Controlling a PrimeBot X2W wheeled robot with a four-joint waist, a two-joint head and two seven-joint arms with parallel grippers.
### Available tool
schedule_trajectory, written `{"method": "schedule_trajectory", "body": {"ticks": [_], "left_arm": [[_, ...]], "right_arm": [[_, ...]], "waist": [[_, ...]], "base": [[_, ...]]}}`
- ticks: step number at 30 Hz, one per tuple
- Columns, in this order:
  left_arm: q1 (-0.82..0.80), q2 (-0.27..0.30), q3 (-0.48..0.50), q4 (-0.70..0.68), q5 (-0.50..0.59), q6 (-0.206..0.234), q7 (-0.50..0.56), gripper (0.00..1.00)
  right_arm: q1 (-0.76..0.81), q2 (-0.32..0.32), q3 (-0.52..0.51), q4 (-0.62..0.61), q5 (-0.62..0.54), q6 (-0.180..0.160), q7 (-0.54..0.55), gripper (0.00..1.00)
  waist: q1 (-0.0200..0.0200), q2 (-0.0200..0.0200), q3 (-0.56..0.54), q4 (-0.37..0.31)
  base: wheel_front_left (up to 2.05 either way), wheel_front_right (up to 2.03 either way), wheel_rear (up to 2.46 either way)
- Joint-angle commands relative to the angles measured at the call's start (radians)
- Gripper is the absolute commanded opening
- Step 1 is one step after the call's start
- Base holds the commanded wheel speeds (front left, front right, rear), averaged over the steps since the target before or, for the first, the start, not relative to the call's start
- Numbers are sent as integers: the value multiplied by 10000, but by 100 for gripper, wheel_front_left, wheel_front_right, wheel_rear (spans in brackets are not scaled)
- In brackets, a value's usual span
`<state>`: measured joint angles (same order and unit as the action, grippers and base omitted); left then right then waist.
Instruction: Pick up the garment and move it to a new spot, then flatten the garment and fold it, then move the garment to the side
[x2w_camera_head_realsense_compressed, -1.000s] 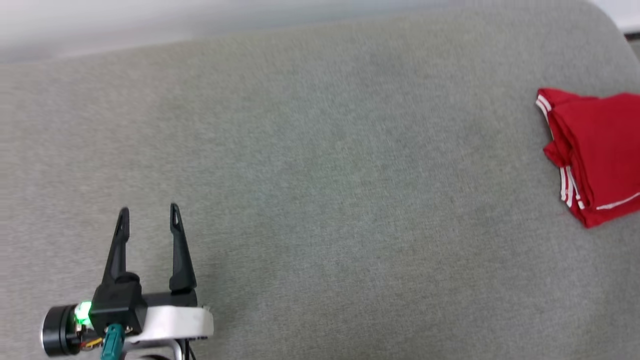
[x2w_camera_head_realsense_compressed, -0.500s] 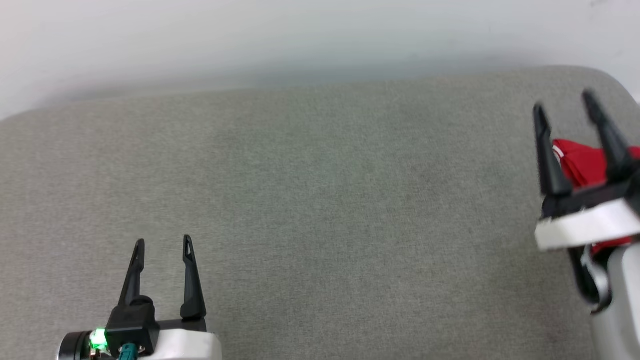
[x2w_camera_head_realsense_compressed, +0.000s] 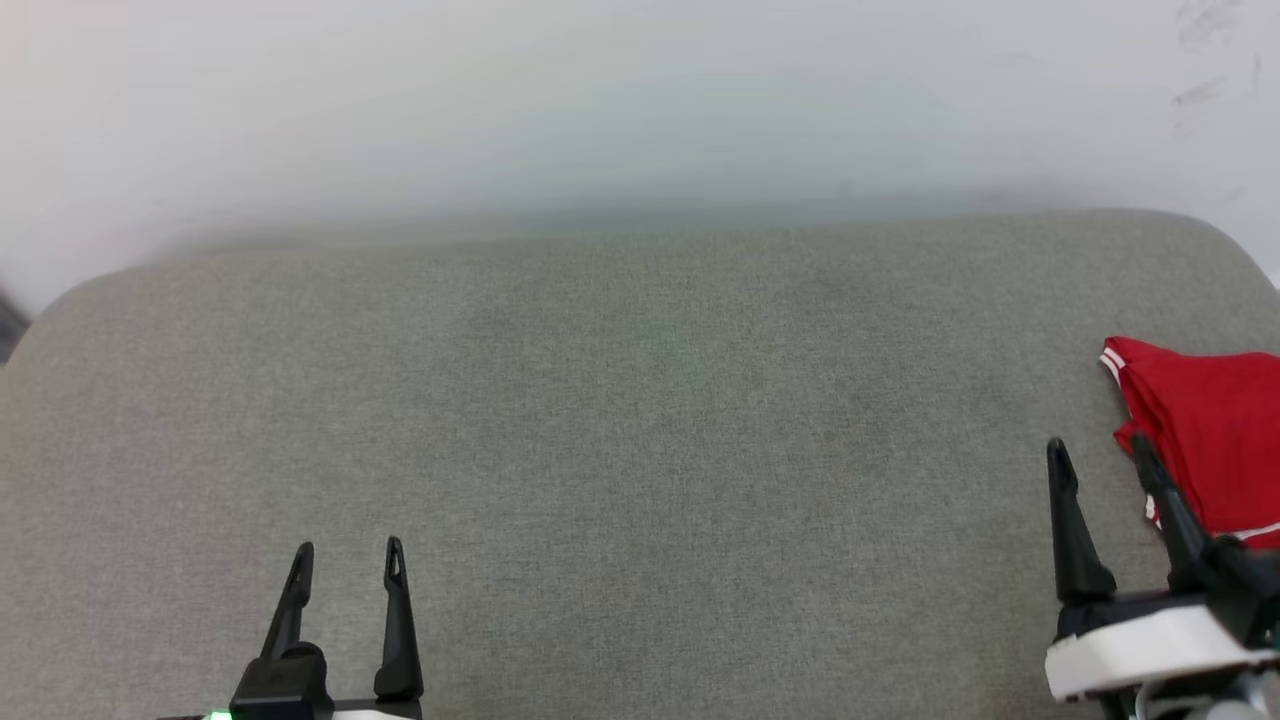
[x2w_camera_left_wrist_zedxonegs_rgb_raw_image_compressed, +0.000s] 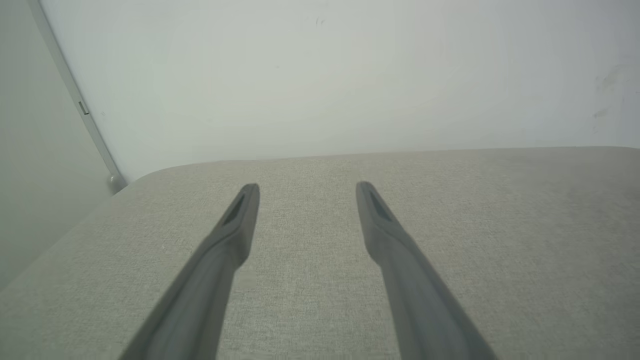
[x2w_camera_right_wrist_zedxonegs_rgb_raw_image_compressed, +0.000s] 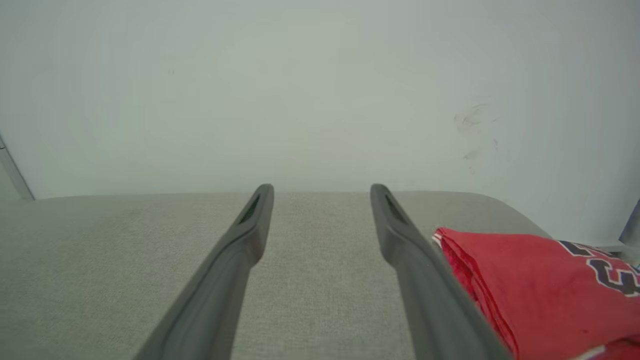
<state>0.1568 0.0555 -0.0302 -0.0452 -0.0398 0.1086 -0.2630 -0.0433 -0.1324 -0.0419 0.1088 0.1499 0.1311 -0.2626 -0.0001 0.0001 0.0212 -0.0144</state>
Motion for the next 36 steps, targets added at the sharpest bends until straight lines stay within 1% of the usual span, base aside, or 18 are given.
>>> {"method": "schedule_trajectory", "body": {"ticks": [1,9,21,22,27,36], "left_arm": [[118,-15,-33,67,18,-83,-22,100],[172,-26,-66,216,-26,-282,-22,100],[239,-44,69,369,-179,-470,-22,100],[184,-33,53,360,-156,-468,1,0],[245,-42,26,724,-208,-474,51,0],[-84,60,67,920,-2245,-685,395,0]], "right_arm": [[403,160,-89,-176,-5,-8,-25,100],[1336,465,-296,-710,-70,-8,-27,100],[1753,590,-226,-985,-191,-8,-27,100],[1628,537,-223,-936,-133,0,2,0],[1667,547,-187,-566,-71,0,53,0],[1385,523,-173,-354,1817,0,447,0]], "waist": [[1,-1,-103,56],[1,-1,-275,48],[1,-1,-316,68],[1,-1,-316,69],[1,-1,-316,69],[1,-1,-305,74]], "base": [[0,0,0],[0,0,0],[0,0,0],[0,0,0],[0,0,0],[0,0,0]]}}
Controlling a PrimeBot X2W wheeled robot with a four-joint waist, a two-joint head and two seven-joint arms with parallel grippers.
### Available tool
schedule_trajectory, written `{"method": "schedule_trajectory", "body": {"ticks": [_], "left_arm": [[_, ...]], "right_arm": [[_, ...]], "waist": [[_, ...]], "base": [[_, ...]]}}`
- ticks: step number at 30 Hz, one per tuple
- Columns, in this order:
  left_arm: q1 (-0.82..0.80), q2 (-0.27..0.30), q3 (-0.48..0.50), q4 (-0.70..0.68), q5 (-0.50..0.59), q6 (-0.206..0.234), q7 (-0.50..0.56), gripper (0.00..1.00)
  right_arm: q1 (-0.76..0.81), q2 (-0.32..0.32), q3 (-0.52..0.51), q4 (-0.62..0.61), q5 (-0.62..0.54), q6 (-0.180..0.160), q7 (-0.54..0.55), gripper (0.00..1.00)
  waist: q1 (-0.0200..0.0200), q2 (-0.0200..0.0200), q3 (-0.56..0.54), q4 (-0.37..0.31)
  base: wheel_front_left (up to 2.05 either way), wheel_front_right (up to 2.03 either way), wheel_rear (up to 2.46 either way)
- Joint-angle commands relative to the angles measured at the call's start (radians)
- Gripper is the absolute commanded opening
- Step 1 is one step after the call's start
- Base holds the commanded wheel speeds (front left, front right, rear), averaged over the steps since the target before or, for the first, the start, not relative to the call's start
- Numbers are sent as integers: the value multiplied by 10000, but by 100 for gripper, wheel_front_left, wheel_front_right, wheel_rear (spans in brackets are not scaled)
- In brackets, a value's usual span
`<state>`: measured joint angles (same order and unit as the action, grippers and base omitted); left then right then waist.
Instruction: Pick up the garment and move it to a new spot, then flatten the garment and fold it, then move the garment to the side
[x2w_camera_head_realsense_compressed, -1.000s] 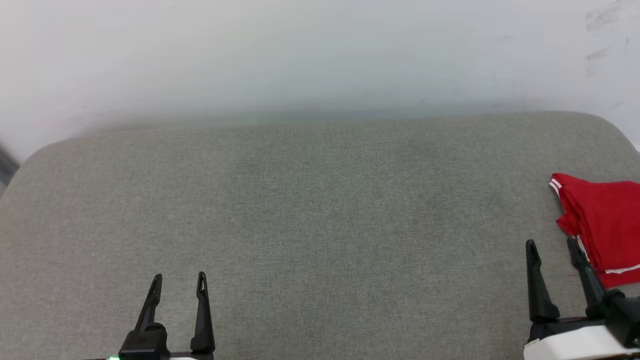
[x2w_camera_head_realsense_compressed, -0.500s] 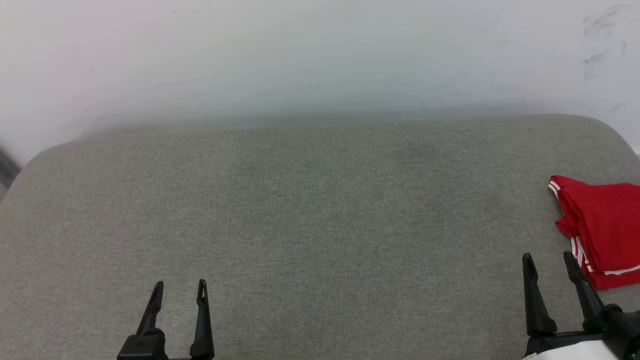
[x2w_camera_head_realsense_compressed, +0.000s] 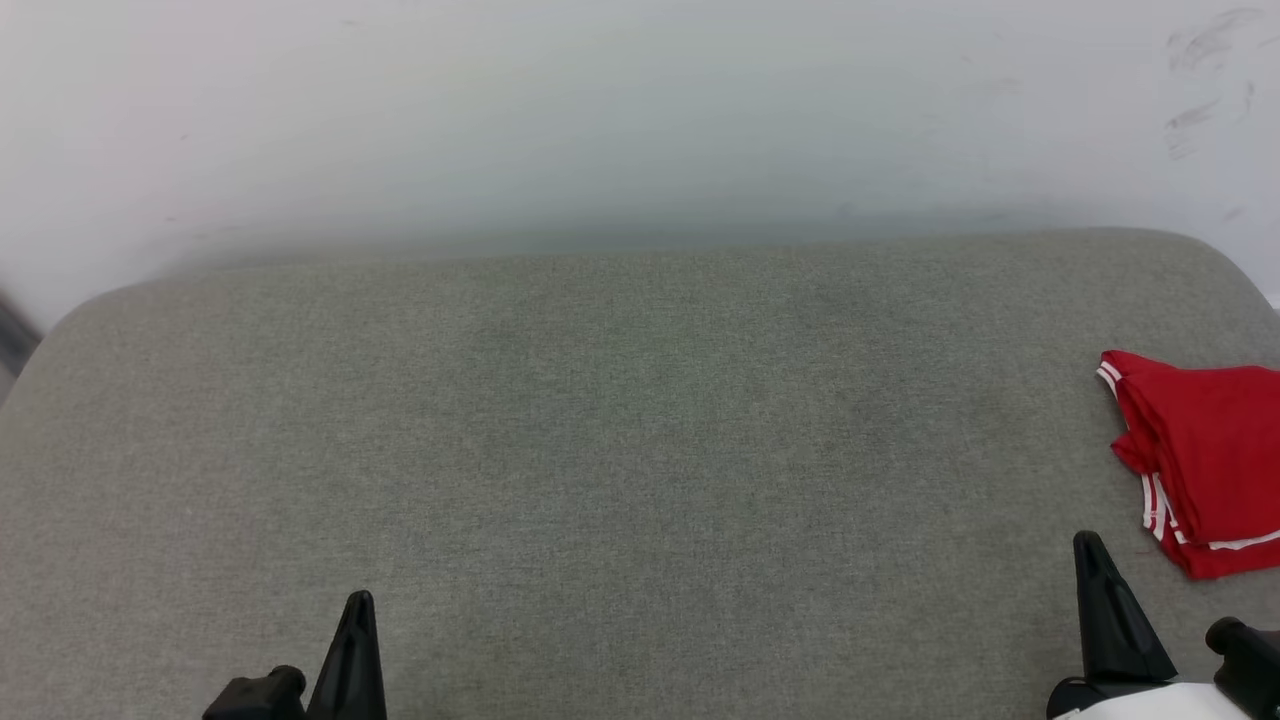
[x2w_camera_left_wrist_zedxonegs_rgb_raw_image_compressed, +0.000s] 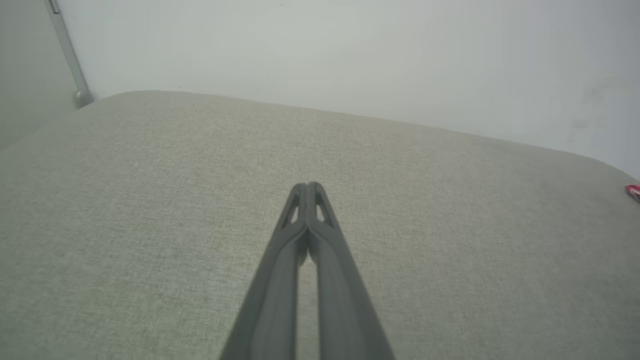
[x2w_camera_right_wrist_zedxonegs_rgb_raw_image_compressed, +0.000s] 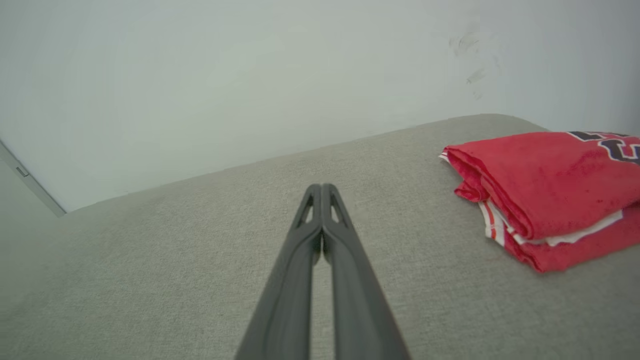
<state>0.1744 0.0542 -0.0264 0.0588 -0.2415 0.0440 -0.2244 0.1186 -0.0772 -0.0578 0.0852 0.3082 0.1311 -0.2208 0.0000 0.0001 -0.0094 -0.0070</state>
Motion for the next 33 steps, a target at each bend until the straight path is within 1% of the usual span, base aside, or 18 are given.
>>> {"method": "schedule_trajectory", "body": {"ticks": [1,16,33], "left_arm": [[-303,84,33,-85,-440,-67,48,0],[-861,203,126,377,-3311,-431,583,0],[-1352,270,271,713,-5978,-758,1128,0]], "right_arm": [[-267,-32,-13,-92,428,-1,70,0],[-700,-50,-27,248,3092,-1,658,0],[-1097,-38,-73,564,5584,-2,1248,0]], "waist": [[0,-1,2,1],[0,-1,17,10],[0,-1,36,20]], "base": [[0,0,0],[0,0,0],[0,0,0]]}}
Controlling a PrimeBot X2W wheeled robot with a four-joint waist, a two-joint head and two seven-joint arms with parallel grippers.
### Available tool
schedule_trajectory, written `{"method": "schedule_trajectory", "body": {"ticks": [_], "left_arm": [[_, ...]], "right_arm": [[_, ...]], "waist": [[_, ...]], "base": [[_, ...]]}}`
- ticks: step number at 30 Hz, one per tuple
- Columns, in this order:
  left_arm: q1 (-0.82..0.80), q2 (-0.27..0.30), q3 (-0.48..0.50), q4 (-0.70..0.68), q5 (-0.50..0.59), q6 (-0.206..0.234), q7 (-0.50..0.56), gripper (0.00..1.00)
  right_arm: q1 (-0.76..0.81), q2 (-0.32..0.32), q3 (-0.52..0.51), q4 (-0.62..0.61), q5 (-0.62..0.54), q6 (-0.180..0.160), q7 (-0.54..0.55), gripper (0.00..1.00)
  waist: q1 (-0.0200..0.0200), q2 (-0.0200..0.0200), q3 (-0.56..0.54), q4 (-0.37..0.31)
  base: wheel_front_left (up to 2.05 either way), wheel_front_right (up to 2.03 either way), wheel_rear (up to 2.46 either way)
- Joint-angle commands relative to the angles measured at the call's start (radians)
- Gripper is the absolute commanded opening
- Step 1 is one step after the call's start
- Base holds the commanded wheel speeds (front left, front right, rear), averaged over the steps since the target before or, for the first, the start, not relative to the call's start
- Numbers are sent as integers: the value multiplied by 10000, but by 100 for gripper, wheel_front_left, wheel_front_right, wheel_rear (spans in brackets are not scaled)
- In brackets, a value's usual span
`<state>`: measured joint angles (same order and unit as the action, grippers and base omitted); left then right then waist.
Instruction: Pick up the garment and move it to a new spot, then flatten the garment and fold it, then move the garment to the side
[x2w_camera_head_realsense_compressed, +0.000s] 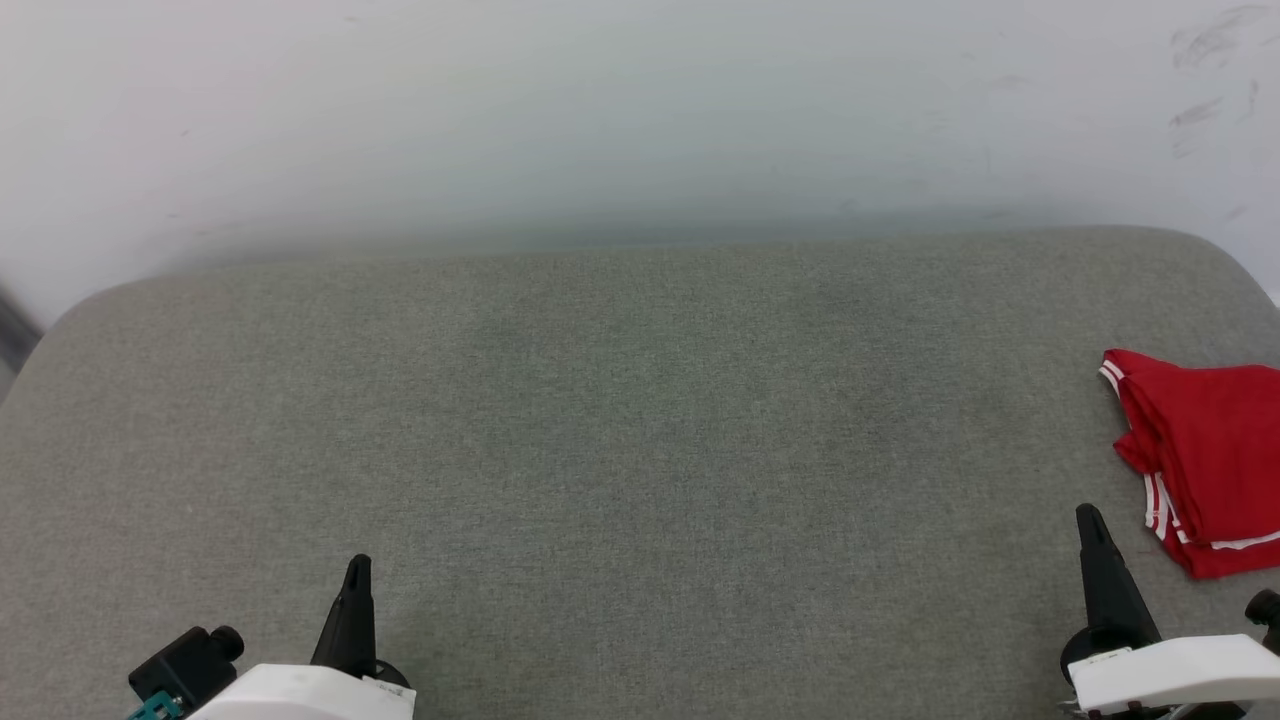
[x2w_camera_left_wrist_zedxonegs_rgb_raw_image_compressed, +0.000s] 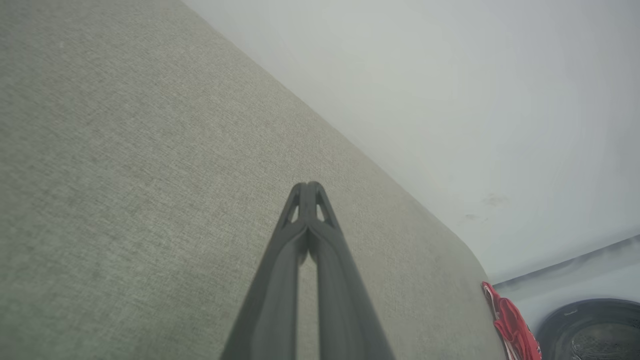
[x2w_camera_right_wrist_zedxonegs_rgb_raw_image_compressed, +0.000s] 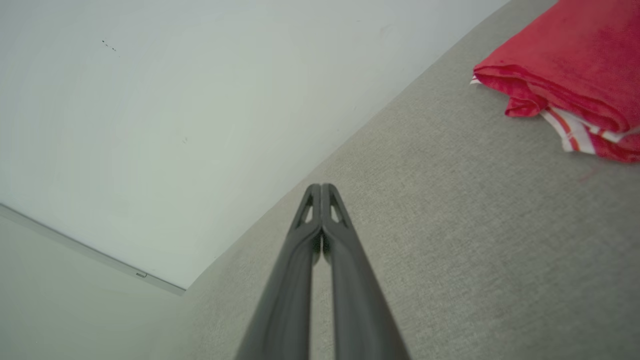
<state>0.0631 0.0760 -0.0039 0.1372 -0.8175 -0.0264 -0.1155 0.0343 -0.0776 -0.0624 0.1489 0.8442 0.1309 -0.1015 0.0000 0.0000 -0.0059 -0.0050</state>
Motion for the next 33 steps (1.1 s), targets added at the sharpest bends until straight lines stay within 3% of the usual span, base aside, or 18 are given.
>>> {"method": "schedule_trajectory", "body": {"ticks": [1,11,33], "left_arm": [[-263,55,55,-51,-358,-75,69,0],[-558,75,173,157,-1944,-274,430,0],[-1003,76,384,486,-4284,-567,986,0]], "right_arm": [[-275,-32,-30,-55,359,0,82,0],[-520,-8,-76,141,1842,0,454,0],[-877,50,-162,435,4056,-1,1023,0]], "waist": [[0,0,2,1],[0,0,15,8],[0,0,38,21]], "base": [[0,0,0],[0,0,0],[0,0,0]]}}
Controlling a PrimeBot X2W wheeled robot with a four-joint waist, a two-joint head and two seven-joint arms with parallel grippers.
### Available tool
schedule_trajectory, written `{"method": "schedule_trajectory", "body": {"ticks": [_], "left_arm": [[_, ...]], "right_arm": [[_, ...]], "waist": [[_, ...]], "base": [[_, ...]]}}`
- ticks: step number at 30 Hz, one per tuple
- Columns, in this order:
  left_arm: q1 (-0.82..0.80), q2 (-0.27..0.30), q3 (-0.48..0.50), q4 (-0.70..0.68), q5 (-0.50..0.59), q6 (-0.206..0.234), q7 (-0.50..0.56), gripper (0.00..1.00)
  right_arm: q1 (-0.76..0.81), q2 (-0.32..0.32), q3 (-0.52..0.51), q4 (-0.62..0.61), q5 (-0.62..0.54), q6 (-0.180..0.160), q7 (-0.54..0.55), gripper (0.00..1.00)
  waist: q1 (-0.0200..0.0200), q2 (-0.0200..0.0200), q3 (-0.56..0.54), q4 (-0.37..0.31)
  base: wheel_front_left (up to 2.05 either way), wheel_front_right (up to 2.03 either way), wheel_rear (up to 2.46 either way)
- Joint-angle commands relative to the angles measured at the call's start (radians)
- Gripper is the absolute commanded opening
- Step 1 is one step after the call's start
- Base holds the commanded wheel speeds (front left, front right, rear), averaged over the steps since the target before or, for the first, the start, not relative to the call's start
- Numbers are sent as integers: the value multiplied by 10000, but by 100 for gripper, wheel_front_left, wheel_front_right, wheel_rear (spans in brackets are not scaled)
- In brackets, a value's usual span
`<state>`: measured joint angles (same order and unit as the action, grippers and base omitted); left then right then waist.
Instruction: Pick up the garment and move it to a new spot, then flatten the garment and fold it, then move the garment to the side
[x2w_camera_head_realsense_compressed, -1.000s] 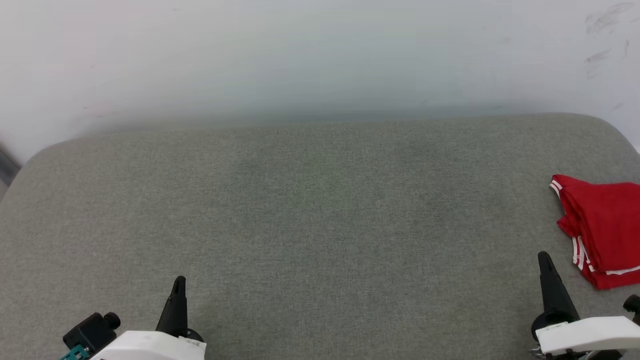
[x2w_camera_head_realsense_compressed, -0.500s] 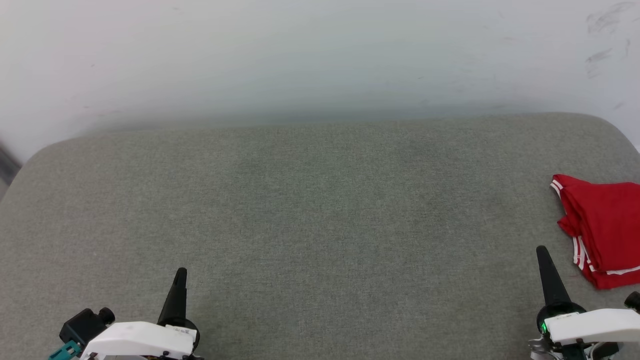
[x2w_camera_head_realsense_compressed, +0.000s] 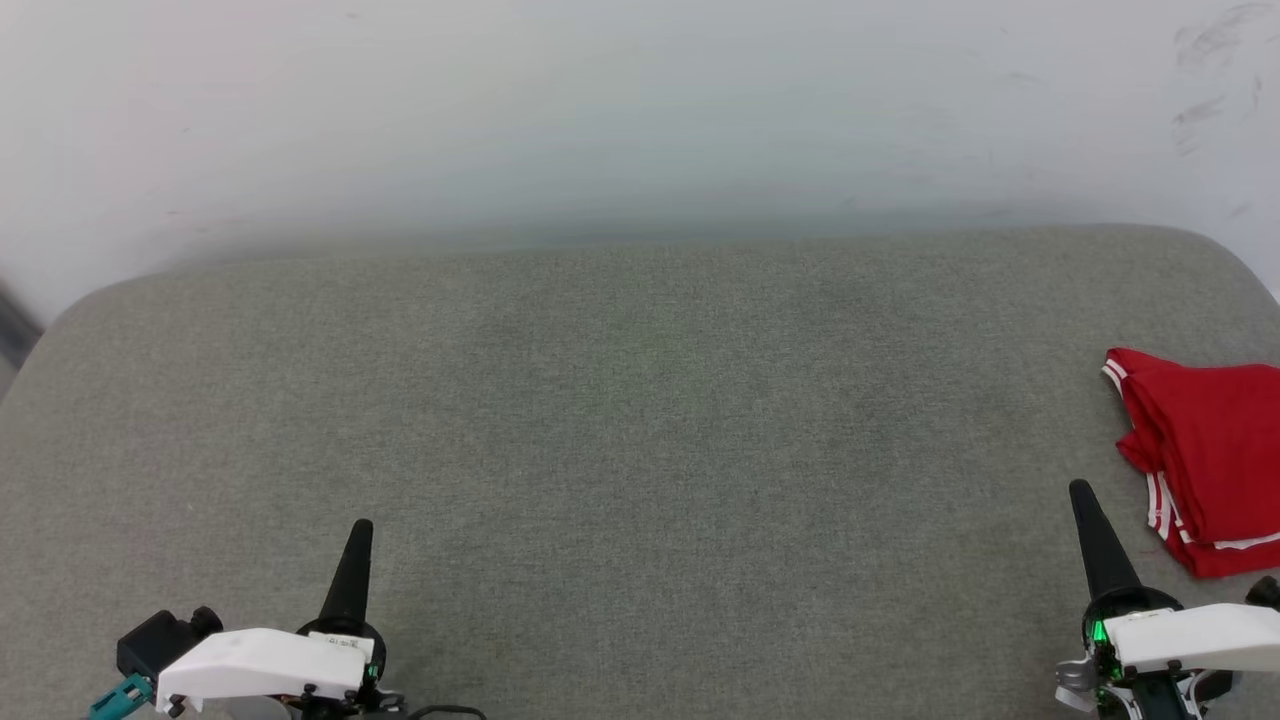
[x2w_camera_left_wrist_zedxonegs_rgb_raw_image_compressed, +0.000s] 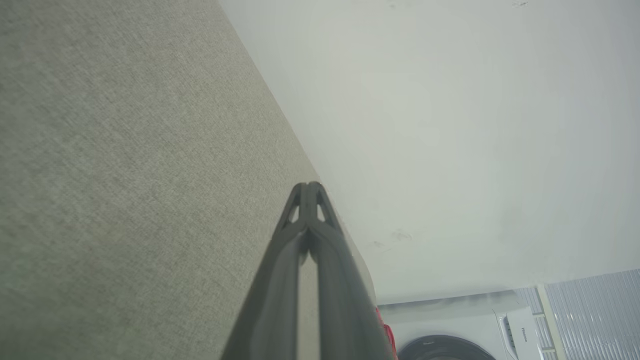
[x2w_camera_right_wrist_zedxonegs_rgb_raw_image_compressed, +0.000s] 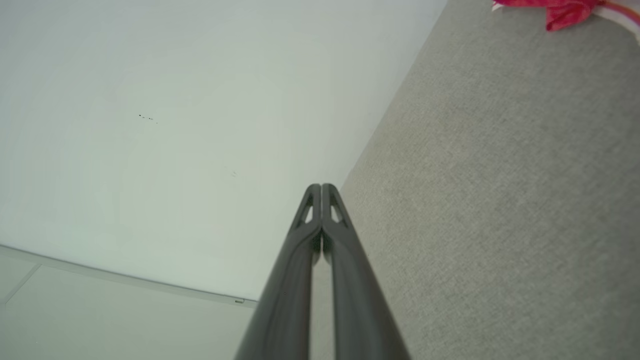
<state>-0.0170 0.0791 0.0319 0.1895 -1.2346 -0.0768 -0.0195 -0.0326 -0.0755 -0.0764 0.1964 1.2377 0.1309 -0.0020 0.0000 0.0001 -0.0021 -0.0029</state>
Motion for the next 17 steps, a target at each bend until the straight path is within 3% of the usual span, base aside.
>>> {"method": "schedule_trajectory", "body": {"ticks": [1,17], "left_arm": [[-218,44,36,-22,-213,-79,57,0],[-538,18,225,222,-1864,-293,483,0]], "right_arm": [[-222,32,-26,-27,215,-1,54,0],[-471,79,-103,192,1784,-2,475,0]], "waist": [[0,-1,1,1],[0,-1,20,12]], "base": [[0,0,0],[0,0,0]]}}
